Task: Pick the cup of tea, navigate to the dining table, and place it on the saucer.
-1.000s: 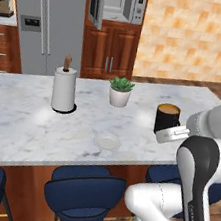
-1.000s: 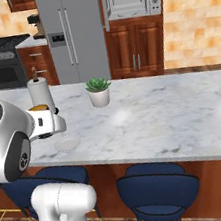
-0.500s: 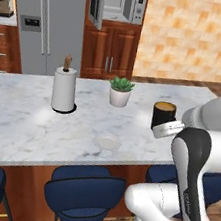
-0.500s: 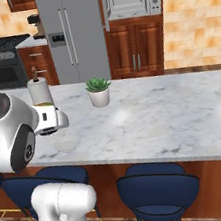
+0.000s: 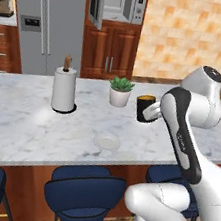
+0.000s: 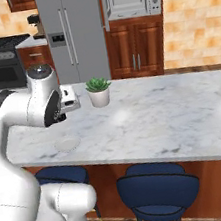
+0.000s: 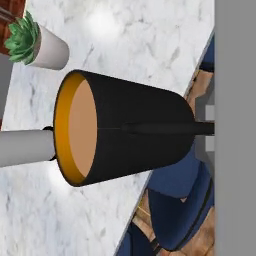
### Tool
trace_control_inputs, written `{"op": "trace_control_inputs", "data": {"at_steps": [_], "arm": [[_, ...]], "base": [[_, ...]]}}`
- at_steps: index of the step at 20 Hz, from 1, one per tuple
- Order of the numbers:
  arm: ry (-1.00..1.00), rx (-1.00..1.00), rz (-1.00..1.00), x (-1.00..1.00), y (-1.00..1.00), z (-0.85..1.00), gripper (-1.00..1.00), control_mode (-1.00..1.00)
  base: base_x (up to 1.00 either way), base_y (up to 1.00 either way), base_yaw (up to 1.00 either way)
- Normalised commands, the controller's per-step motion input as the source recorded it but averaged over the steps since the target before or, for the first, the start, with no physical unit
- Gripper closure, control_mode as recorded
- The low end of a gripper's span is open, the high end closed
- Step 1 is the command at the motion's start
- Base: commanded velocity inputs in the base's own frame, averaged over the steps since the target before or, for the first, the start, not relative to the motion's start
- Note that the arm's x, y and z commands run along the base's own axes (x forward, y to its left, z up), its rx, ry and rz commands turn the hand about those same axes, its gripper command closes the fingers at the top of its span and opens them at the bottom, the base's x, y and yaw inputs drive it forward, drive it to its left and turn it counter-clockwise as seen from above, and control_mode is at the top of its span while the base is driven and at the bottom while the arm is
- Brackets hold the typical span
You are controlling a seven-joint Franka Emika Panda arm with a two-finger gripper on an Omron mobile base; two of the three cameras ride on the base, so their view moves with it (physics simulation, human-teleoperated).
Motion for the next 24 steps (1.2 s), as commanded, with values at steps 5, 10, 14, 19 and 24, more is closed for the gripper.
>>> {"op": "trace_control_inputs", "data": {"at_steps": [5,10,14,19,24], "arm": [[0.00,0.00,0.42,0.93,0.13,-0.96,1.00,-1.00],[-0.26,0.01,0.40,0.56,0.09,-0.99,1.00,-1.00],[-0.22,0.03,0.29,0.34,0.00,-0.75,1.00,-1.00],[0.00,0.01,0.22,0.19,0.00,-0.24,1.00,-1.00],[0.09,0.00,0.16,0.01,0.18,-0.02,1.00,-1.00]], "base": [[0.00,0.00,0.00],[0.00,0.00,0.00],[0.00,0.00,0.00],[0.00,0.00,0.00],[0.00,0.00,0.00]]}}
